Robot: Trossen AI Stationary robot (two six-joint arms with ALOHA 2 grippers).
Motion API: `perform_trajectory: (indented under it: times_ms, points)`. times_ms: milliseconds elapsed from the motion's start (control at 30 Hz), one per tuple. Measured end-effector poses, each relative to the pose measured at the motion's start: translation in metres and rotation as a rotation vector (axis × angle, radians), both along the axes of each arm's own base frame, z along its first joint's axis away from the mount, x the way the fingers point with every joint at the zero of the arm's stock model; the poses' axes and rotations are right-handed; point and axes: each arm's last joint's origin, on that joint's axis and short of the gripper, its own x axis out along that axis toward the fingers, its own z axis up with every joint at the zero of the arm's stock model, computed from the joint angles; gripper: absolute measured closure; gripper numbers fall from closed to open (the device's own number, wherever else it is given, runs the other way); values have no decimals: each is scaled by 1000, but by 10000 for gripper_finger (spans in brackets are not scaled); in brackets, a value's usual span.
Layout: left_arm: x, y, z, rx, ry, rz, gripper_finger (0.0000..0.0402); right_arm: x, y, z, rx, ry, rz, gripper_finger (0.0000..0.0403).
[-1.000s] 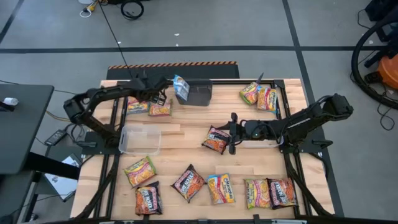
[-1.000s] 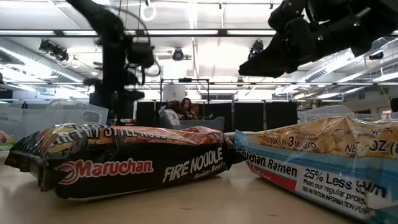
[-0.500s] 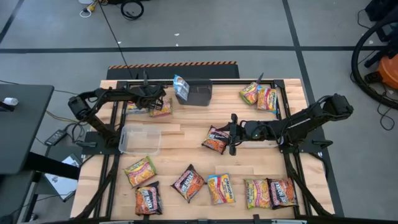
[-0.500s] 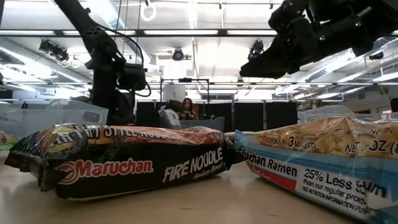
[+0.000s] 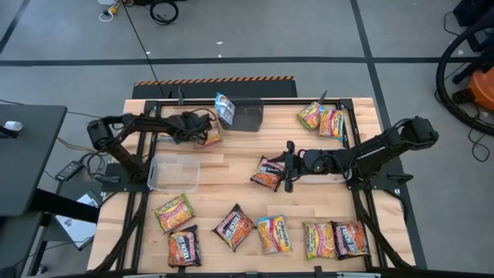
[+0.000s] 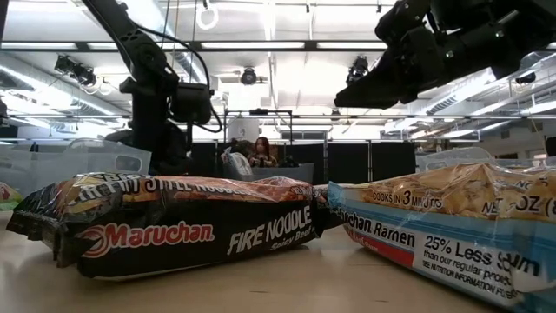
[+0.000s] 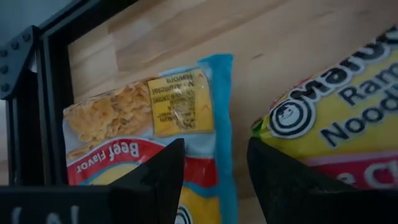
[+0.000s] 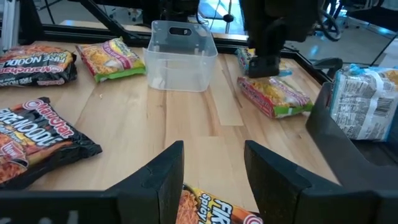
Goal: Sort Maruchan noodles
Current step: Put the blue noodle pack into the black bin
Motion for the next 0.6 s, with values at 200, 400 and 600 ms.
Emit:
perform_trajectory:
  times_ms: [200, 400, 600]
  points:
    - [6, -17, 1, 32, 82, -92, 221, 0, -1, 0, -1, 0, -6, 229]
    - [4, -13, -13, 1, 187, -123, 223, 0, -2, 0, -1, 1, -8, 229]
    - [2, -6, -22, -19, 218, -94, 247, 0, -2, 0, 1, 0, -7, 229]
